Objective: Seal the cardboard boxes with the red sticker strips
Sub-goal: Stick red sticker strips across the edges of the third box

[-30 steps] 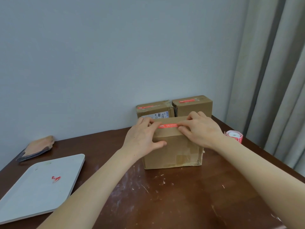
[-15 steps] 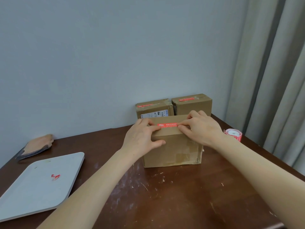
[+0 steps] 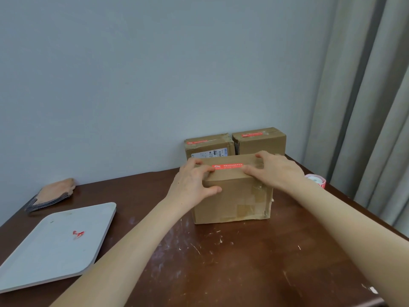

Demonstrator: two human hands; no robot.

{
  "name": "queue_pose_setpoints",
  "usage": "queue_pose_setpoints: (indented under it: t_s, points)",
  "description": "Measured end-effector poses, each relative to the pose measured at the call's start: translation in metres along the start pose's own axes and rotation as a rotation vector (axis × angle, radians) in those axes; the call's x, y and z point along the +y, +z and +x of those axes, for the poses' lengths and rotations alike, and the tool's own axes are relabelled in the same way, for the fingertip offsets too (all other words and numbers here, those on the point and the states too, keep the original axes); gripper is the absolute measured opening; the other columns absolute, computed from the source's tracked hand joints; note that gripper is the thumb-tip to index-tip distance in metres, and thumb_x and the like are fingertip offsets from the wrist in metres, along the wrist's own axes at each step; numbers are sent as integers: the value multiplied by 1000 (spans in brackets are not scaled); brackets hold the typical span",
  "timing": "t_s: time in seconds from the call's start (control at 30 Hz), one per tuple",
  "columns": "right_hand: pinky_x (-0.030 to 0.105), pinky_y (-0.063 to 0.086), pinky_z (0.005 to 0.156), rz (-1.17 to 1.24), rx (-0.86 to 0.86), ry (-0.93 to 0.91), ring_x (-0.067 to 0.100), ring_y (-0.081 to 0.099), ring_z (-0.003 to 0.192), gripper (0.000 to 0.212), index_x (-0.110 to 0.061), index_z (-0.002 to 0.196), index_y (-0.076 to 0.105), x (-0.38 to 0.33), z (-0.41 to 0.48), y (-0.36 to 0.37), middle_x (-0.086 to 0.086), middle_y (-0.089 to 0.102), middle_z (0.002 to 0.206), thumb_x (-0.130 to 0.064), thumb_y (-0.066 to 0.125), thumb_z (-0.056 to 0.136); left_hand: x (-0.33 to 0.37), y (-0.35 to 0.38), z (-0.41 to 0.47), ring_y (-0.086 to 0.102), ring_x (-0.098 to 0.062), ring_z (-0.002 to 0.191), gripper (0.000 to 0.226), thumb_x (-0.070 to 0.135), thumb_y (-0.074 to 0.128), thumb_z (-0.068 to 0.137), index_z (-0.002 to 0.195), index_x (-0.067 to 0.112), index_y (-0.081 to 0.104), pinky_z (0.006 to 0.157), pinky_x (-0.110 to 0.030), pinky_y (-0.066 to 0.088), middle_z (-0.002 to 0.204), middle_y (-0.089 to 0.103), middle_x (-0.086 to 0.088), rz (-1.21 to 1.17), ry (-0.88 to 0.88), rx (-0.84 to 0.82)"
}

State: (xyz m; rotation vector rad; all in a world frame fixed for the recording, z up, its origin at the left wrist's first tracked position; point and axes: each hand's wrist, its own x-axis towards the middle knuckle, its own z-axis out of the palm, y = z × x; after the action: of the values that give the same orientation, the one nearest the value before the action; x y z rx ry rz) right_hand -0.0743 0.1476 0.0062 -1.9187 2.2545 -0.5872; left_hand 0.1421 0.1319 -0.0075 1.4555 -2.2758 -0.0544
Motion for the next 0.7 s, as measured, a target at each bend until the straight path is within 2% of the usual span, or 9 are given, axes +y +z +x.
queue_pose_setpoints:
  t_s: [0.1, 0.3, 0.47, 0.6, 0.7]
  points:
    - [35, 42, 78, 131, -37, 11, 27, 56, 111, 67, -26, 137, 43, -5, 2, 1, 4, 60, 123, -67, 47, 84, 0, -2, 0, 41, -16, 126, 61, 46, 69, 78, 133, 26, 51, 101, -29, 34, 140, 37, 2, -20, -6, -27]
    - [37, 42, 89, 203, -36, -76, 28, 51, 122, 65, -25, 139, 45, -41, 10, 10, 2, 53, 137, -63, 49, 85, -30, -28, -3, 43, -16, 123, 57, 40, 71, 80, 132, 23, 53, 95, -23, 32, 136, 41, 2, -28, -72, -28]
    - [41, 51, 92, 400, -76, -151, 24, 55, 117, 60, -23, 135, 51, -88, 38, 24, 0, 54, 136, -53, 56, 84, -70, -62, 6, 46, -18, 117, 57, 41, 72, 78, 129, 22, 55, 94, -27, 37, 128, 45, 0, 70, -138, 1]
    - [31, 46, 94, 483, -65, -217, 21, 53, 119, 53, -15, 133, 54, -122, 60, 38, 3, 54, 136, -45, 57, 89, -102, -77, 15, 47, -20, 115, 58, 40, 73, 77, 129, 20, 56, 97, -30, 38, 123, 47, -3, 102, -188, 29]
    - [42, 50, 95, 564, -82, -232, 22, 52, 121, 53, -15, 130, 57, -142, 74, 48, 4, 55, 135, -47, 60, 88, -126, -83, 21, 48, -19, 114, 58, 40, 74, 76, 128, 21, 57, 97, -29, 39, 123, 47, -2, 86, -230, 55]
